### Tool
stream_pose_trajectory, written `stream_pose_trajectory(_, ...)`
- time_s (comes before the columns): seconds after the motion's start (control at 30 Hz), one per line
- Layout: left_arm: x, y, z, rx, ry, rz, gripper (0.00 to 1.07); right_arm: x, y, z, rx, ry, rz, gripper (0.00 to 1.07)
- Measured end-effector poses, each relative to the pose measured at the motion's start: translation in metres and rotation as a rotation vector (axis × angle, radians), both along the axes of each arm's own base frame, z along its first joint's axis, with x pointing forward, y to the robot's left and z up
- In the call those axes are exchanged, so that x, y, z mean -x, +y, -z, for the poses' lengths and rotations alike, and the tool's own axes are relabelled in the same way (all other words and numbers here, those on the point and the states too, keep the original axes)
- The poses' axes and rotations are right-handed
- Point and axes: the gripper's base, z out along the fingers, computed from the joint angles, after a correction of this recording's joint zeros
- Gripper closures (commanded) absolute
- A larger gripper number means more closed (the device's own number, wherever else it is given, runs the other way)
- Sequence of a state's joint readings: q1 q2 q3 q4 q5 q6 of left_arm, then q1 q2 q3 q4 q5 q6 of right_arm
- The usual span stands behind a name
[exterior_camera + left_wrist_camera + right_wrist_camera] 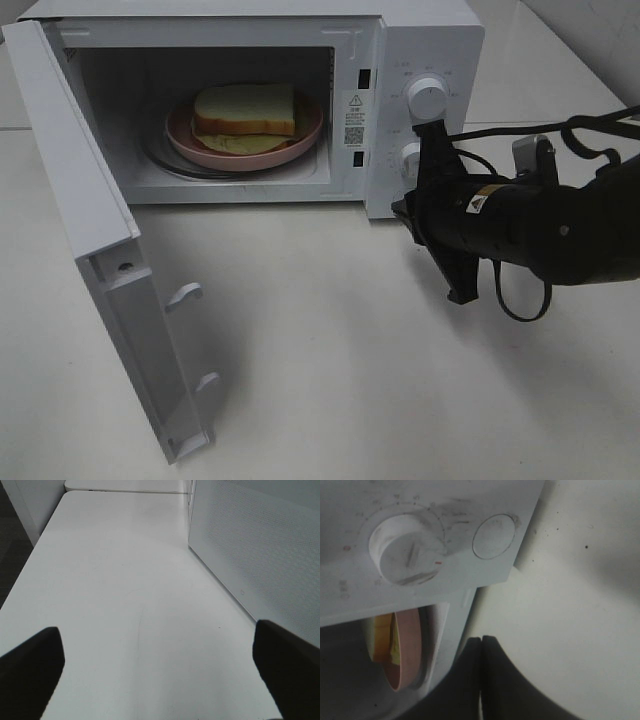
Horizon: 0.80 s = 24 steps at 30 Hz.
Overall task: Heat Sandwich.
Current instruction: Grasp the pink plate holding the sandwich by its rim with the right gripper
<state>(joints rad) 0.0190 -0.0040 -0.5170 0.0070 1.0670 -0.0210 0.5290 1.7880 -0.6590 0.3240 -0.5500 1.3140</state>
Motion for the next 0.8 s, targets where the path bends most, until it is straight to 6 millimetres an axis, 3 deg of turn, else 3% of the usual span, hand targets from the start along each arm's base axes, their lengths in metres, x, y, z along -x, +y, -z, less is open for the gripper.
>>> stream_pose_trajectory(0.8,0.0,0.0,0.0,0.0,0.0,0.0,0.09,0.047,-0.008,-0.041,0.533,0.081,-0.652,1.05)
